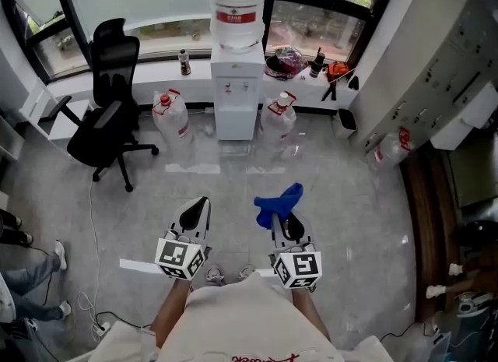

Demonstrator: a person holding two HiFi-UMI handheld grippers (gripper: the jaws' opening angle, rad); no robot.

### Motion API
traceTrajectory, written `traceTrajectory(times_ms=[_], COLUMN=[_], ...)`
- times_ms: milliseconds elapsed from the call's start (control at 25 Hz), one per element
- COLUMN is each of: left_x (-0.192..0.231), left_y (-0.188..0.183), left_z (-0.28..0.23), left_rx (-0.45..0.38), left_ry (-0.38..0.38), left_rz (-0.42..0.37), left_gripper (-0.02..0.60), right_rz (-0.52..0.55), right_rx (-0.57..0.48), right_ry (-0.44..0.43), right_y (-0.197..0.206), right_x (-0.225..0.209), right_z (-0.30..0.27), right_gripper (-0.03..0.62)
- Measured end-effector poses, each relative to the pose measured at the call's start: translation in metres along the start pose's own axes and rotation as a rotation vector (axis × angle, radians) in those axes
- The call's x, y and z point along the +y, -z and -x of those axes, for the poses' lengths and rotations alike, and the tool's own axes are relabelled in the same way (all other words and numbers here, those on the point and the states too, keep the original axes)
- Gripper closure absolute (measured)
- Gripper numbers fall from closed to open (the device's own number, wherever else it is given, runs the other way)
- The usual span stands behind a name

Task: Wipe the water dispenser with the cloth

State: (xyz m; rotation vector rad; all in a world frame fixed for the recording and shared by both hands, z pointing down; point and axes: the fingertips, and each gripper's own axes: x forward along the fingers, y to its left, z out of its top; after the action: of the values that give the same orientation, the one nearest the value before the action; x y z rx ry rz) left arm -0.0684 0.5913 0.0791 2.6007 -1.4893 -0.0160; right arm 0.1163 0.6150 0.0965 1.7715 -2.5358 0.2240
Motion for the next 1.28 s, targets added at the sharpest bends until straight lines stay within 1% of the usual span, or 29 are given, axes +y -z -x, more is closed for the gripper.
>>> traceTrajectory(times_ms=[560,880,1080,1280], left_x=[-0.031,-0.033,-0.027,-0.016], left_y=[0.013,0.016,0.023,0.023], left_z=[-0.029,-0.050,-0.067,-0.098], left_rx=[0.015,0.018,0.026,0.016], left_ry=[-0.038,-0.068,-0.061,-0.040], left_rz=[-0.007,0.001,0.009,0.011], left_gripper=[0.571,0.571,0.571,0.571], right_rz=[-0.021,-0.021,-0.017,-0.015], right_rx=[0.011,0.027,0.036,0.049], right_ry=[-0.036,-0.070,-0.073,-0.064], right_y=[0.007,0.009,0.013,0.019], right_x=[-0.051,-0.069,-0.074,-0.086], right_z=[0.007,-0.010,-0.023,-0.045], right_gripper=[0.487,0.487,0.487,0.487])
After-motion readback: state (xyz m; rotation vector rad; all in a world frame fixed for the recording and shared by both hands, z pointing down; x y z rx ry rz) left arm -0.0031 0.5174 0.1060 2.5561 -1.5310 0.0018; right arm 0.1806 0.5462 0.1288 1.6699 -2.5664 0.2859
